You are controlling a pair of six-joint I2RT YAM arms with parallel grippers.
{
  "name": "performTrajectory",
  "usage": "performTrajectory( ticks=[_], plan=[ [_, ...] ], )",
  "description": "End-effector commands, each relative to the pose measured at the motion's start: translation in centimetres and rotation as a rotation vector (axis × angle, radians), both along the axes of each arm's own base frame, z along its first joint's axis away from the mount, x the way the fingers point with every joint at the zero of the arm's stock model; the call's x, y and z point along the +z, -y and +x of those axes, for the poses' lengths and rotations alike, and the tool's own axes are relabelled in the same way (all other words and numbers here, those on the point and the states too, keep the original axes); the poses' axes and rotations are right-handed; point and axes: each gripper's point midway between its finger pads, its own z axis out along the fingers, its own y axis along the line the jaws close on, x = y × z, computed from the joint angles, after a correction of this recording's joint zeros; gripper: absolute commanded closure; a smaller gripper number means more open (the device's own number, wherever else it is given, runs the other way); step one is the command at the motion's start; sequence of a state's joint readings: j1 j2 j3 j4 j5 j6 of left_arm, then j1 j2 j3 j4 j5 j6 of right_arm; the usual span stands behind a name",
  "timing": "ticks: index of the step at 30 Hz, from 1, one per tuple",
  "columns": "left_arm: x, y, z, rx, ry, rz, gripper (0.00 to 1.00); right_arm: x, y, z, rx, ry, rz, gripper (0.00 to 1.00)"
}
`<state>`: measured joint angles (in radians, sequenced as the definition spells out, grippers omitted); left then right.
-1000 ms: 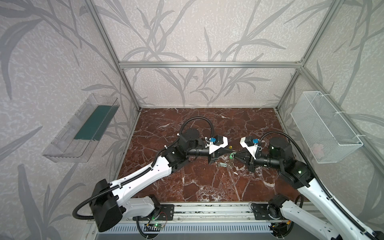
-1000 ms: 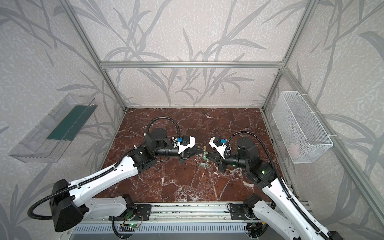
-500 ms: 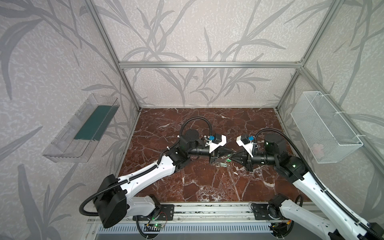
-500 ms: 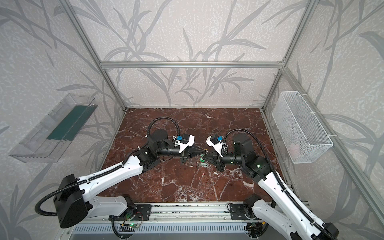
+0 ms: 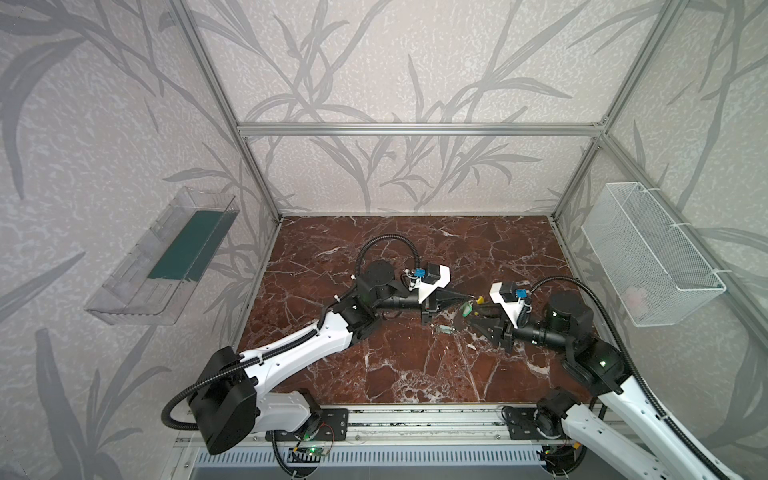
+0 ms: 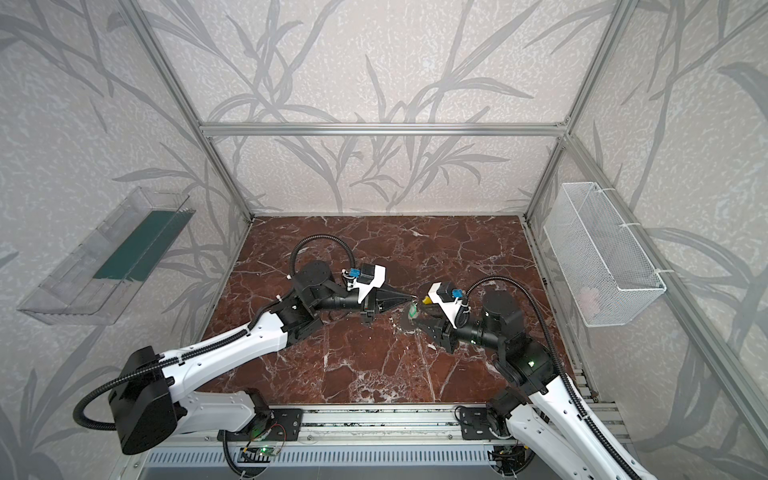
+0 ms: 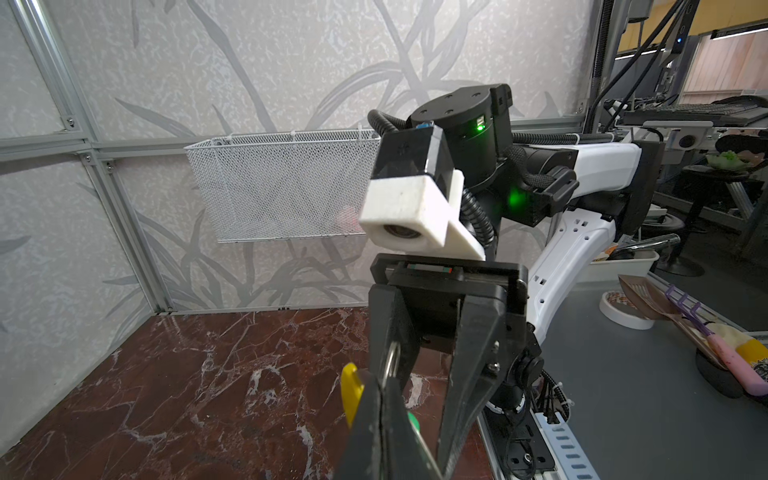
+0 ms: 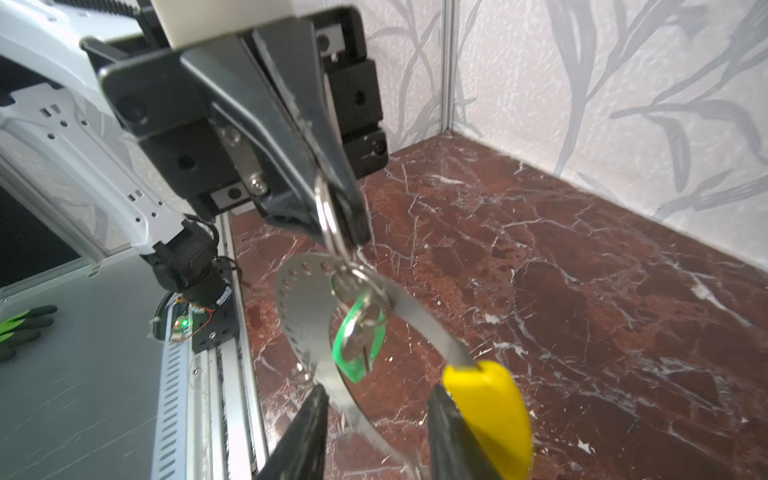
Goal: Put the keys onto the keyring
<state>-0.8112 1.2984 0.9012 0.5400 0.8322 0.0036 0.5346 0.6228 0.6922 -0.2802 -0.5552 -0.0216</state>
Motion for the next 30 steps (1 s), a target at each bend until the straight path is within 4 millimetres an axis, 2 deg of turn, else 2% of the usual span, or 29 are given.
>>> performTrajectory(
  ticks=[1,6,13,19,26,30],
  plan=[
    [2.2,0.0,0.2,0.010,0.035,-0.056,1.00,1.7,0.1,1.1,-0.052,0.055,0.058,0.60],
    [2.4,0.0,0.5,0.027,0.043,-0.057,1.00,2.6,-0.4,1.2,-0.031,0.070,0.125,0.60],
    [2.6,0.3,0.9,0.038,0.044,-0.069,1.00,2.8,-0.8,1.8,-0.029,0.079,0.127,0.60],
    [3.0,0.4,0.9,0.035,0.037,-0.086,1.00,2.6,-1.1,2.1,-0.025,0.080,0.123,0.73],
    [2.6,0.3,0.9,0.043,0.038,-0.079,1.00,3.0,-0.8,1.9,-0.027,0.105,0.113,0.98],
    [2.1,0.3,0.9,0.044,0.044,-0.057,1.00,3.4,-0.6,1.6,-0.024,0.117,0.100,1.00]
  ],
)
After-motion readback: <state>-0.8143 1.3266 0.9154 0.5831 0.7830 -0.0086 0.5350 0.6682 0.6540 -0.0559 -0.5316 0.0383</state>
